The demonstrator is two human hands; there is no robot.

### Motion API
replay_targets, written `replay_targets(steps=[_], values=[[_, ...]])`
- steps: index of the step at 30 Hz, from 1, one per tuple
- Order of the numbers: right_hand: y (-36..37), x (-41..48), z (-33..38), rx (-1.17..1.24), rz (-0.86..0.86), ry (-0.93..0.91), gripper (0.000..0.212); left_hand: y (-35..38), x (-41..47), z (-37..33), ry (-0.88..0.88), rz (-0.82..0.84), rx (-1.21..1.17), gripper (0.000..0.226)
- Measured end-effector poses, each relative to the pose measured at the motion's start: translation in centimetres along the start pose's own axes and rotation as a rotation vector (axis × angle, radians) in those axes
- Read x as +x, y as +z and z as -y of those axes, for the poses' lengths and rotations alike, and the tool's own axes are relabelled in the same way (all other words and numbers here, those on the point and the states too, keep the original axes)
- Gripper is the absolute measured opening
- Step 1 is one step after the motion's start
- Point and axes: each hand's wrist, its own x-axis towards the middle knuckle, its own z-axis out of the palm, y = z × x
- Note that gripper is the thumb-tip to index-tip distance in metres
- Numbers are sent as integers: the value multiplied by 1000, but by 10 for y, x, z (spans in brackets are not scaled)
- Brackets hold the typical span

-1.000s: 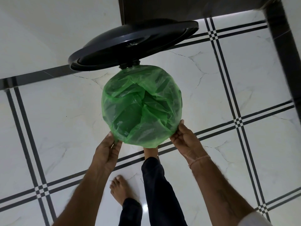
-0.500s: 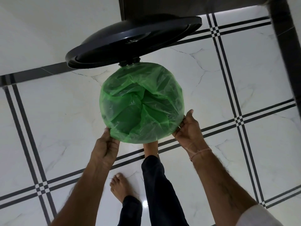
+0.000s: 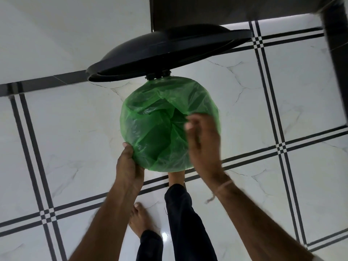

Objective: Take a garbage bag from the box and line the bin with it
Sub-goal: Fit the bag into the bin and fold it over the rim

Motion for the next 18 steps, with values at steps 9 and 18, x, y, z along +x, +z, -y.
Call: replay_targets(steps=[9,18], values=[[88,51,-85,-369,763,242,63,3,4,0,-6,-16,-31,41],[104,66,-114,-468,990,314,84,-4,6,2,5,4,26,43]])
